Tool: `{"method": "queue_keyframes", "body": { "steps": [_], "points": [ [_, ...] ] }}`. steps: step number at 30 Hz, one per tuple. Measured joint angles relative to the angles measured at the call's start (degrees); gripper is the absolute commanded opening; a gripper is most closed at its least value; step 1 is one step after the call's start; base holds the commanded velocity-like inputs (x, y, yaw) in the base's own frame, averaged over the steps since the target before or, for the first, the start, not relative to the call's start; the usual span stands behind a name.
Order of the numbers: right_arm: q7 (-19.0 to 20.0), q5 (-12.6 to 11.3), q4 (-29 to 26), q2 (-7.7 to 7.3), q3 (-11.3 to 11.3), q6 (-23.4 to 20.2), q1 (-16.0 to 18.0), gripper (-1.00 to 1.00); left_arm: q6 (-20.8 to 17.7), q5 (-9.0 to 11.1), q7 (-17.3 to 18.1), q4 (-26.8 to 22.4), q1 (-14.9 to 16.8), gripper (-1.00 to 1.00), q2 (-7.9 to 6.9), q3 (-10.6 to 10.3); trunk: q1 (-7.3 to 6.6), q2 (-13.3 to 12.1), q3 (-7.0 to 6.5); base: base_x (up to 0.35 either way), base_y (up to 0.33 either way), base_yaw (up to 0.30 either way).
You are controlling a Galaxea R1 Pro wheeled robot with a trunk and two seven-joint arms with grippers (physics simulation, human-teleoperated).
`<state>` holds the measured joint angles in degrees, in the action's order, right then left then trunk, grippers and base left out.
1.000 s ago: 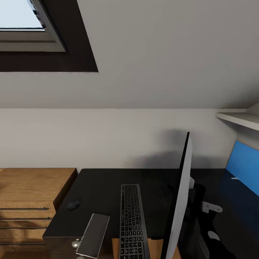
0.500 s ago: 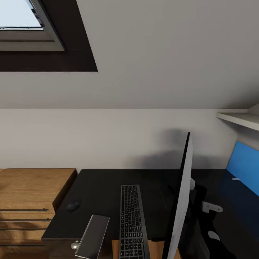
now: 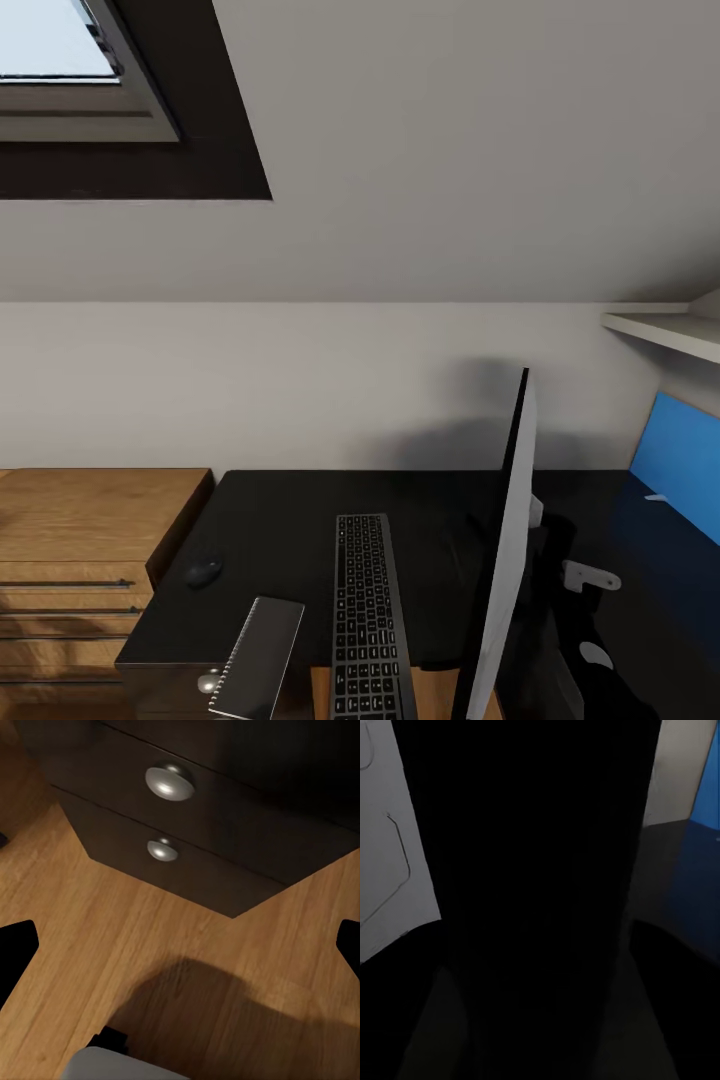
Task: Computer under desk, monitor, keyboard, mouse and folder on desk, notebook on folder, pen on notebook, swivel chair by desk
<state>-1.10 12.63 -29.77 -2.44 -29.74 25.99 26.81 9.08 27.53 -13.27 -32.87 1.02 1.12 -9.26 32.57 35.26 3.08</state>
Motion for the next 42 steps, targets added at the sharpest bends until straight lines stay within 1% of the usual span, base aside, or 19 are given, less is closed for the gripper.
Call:
{"method": "queue_keyframes", "body": {
  "steps": [20, 30, 42],
  "points": [
    [-0.06, -0.25, -0.02, -0.08, -0.1, 0.03, 0.01, -1.0, 0.0, 0.06, 0.0, 0.0, 0.01, 1.0, 0.0, 0.07, 0.0, 0.0, 0.0, -0.003, 0.0, 0.0],
    [0.06, -0.03, -0.06, -0.05, 0.0, 0.01, 0.02, -1.0, 0.0, 0.0, 0.0, 0.01, -0.01, 1.0, 0.0, 0.03, 0.02, 0.0, 0.0, -0.219, 0.0, 0.0],
    [0.07, 0.07, -0.11, -0.04, -0.01, -0.01, 0.0, -1.0, 0.0, 0.0, 0.0, 0.01, 0.01, 1.0, 0.0, 0.02, 0.0, 0.0, 0.0, -0.026, 0.0, 0.0]
  ]
}}
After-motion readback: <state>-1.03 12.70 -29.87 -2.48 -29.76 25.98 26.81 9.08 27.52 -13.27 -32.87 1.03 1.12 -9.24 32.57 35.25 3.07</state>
